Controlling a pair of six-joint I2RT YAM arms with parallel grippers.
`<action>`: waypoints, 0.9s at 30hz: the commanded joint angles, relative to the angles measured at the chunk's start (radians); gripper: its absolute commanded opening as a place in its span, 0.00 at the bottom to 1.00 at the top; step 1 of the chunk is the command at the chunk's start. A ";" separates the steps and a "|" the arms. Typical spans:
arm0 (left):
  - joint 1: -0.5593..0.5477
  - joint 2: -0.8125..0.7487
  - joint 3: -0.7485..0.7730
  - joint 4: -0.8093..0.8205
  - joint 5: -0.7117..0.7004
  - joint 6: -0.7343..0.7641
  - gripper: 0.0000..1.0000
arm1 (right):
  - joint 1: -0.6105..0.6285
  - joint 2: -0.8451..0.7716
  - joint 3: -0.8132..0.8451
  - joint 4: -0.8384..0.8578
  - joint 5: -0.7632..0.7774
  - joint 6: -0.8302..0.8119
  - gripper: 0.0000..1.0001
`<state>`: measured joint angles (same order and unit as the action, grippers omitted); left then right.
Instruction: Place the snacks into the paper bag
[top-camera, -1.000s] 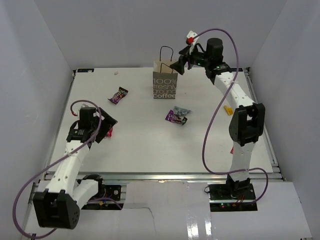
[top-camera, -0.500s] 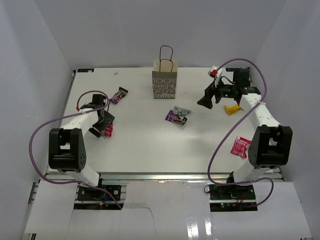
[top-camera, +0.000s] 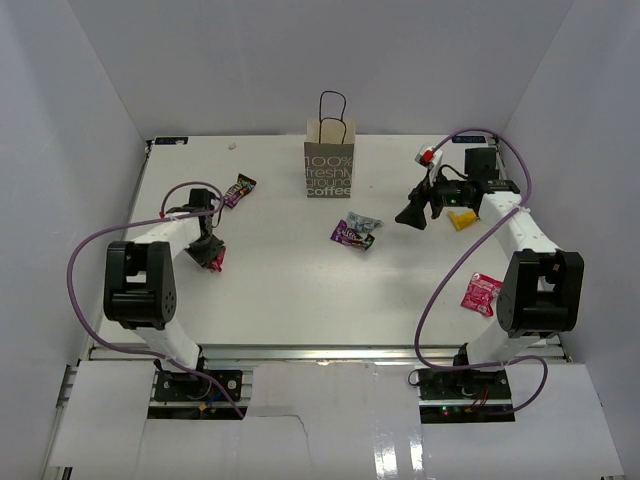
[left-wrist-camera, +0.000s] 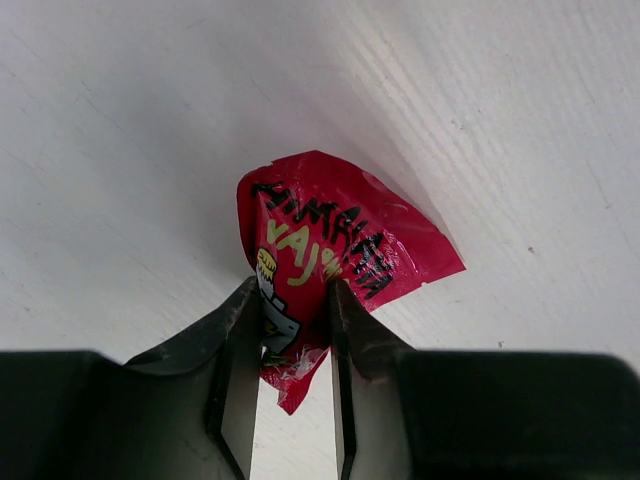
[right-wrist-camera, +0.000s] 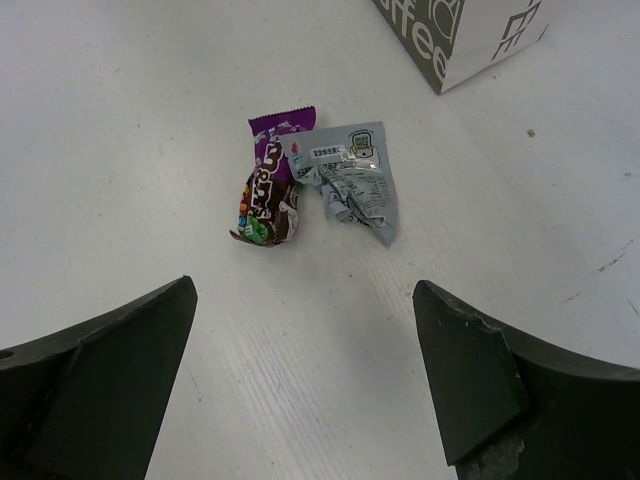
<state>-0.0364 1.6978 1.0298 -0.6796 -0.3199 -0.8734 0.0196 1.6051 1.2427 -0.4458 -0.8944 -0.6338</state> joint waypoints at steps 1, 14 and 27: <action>0.004 -0.059 0.004 0.020 0.048 0.063 0.17 | -0.004 -0.030 0.006 -0.021 -0.038 -0.024 0.94; -0.134 -0.195 0.172 0.797 0.915 0.317 0.01 | 0.005 -0.043 -0.054 -0.177 -0.107 -0.256 0.91; -0.203 0.400 1.058 0.822 0.869 0.363 0.00 | 0.023 -0.082 -0.106 -0.172 -0.136 -0.251 0.90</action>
<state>-0.2394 2.0323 1.9797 0.1261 0.5617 -0.5053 0.0372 1.5589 1.1591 -0.6056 -0.9924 -0.8715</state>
